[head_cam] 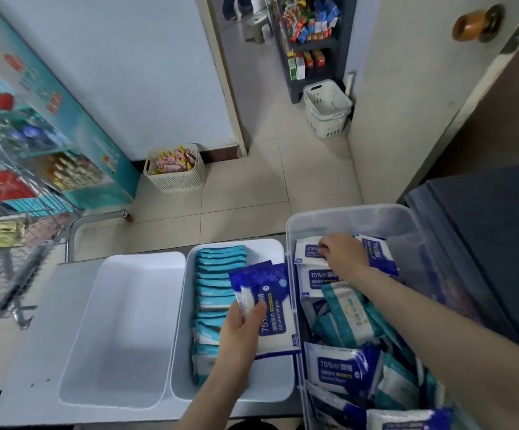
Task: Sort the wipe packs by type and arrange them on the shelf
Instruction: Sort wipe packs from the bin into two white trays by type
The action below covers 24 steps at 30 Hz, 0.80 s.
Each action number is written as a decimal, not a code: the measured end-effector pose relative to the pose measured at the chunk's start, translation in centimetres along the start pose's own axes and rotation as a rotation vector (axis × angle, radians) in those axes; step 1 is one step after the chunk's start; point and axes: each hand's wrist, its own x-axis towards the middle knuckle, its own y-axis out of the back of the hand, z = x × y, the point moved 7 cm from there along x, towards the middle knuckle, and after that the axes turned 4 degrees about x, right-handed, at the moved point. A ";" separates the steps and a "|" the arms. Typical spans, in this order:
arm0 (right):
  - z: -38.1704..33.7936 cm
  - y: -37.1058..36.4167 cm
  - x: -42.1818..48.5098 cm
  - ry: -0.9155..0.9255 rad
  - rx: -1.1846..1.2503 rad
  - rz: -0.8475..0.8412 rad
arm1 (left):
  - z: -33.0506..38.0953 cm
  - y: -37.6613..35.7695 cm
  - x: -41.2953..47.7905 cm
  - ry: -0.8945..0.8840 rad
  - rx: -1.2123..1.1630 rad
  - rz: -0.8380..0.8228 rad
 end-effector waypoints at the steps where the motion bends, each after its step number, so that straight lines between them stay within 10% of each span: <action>1: 0.4 0.1 0.3 -0.016 -0.038 0.001 | -0.1 0.2 0.1 0.007 -0.007 0.006; 6: 1.2 -2.1 0.6 -0.024 -0.074 -0.287 | -0.3 0.5 0.5 0.031 -0.017 0.009; 15: 1.3 0.2 0.5 -0.064 -0.119 -0.293 | 0.2 0.0 1.6 0.048 -0.003 0.010; 24: -0.2 2.9 -4.1 -0.131 -0.046 0.042 | 0.8 -0.5 1.5 0.073 -0.100 0.020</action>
